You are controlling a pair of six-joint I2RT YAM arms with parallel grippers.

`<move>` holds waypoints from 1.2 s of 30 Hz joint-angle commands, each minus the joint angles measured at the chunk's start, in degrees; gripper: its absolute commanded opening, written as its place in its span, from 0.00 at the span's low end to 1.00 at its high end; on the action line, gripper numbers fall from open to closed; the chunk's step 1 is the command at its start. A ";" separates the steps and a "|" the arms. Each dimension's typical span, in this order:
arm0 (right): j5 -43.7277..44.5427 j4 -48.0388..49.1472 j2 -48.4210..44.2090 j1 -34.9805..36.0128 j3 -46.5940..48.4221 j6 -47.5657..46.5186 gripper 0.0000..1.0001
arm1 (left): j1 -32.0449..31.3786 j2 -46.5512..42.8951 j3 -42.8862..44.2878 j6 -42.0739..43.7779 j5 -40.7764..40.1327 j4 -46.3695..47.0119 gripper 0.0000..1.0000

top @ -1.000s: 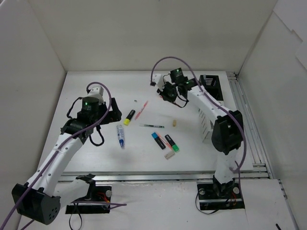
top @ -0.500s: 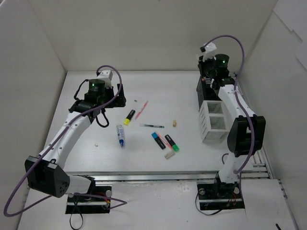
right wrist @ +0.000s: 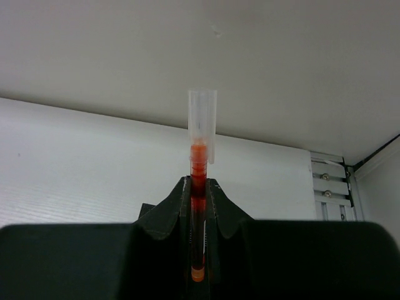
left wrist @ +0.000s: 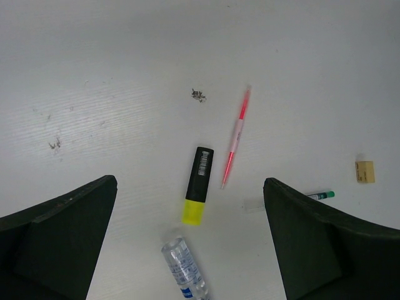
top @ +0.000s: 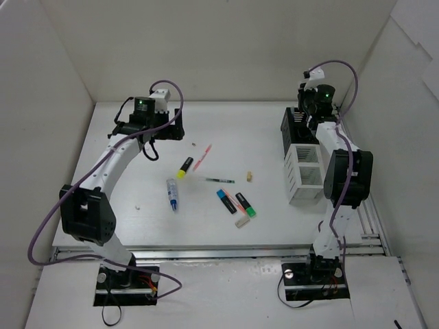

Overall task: Sort the stationery into containers
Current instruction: Place the pen in the storage box.

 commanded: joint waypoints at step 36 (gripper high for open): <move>-1.13 10.79 -36.94 -0.38 -26.50 12.15 0.98 | -12.25 34.25 26.58 12.69 -2.49 -9.51 0.91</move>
